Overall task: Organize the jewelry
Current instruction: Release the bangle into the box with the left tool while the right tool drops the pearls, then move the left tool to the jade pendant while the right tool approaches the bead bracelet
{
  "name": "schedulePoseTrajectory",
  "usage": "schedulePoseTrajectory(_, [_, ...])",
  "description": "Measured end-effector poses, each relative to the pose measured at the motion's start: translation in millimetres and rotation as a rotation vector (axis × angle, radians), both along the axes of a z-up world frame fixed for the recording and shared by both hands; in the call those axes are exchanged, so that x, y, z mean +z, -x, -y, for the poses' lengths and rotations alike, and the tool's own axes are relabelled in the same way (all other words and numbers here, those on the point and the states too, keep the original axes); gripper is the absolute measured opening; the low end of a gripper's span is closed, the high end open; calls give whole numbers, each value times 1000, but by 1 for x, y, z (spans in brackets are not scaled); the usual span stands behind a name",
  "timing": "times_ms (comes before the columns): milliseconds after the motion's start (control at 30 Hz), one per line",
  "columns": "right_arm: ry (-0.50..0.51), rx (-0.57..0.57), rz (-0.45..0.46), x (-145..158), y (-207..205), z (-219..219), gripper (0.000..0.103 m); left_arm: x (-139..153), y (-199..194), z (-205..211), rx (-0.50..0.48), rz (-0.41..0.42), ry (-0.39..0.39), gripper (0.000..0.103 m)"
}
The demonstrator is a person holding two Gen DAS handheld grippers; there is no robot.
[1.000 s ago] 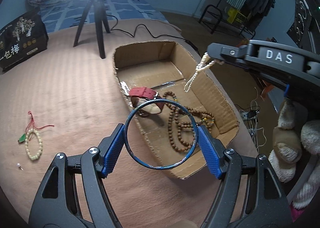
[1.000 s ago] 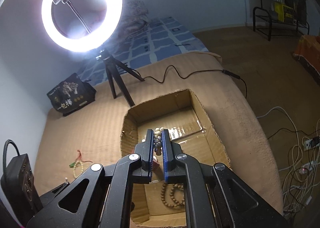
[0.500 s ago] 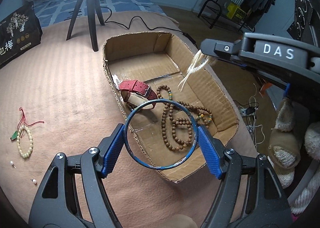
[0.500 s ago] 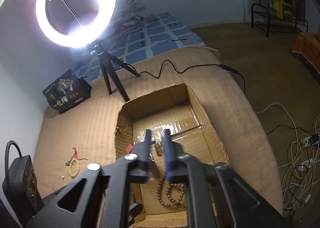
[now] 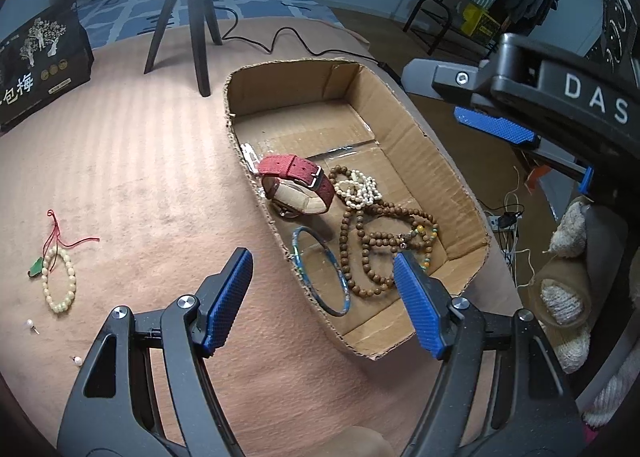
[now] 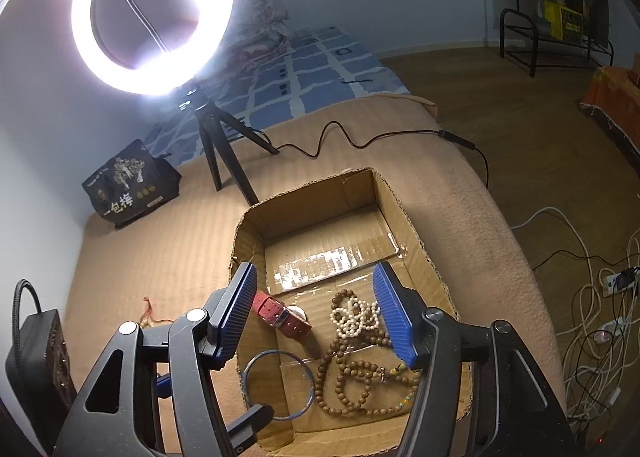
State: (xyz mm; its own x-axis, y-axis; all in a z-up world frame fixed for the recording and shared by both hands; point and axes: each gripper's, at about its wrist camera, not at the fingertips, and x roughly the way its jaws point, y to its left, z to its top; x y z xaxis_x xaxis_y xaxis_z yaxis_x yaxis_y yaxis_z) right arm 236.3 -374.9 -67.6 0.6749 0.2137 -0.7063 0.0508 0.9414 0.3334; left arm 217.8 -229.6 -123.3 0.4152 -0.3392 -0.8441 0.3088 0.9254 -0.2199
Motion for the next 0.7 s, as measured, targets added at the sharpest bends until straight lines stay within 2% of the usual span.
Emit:
schedulePoseTrajectory(333, [1, -1, 30, 2, 2, -9, 64, 10, 2, -40, 43, 32, 9, 75])
schedulePoseTrajectory(467, [54, 1, 67, 5, 5, -19, 65, 12, 0, -71, 83, 44, 6, 75])
schedulePoseTrajectory(567, [99, 14, 95, 6, 7, -30, 72, 13, -1, -97, 105, 50, -14, 75])
schedulePoseTrajectory(700, [115, 50, 108, 6, 7, -45, 74, 12, -1, -137, 131, 44, -43, 75])
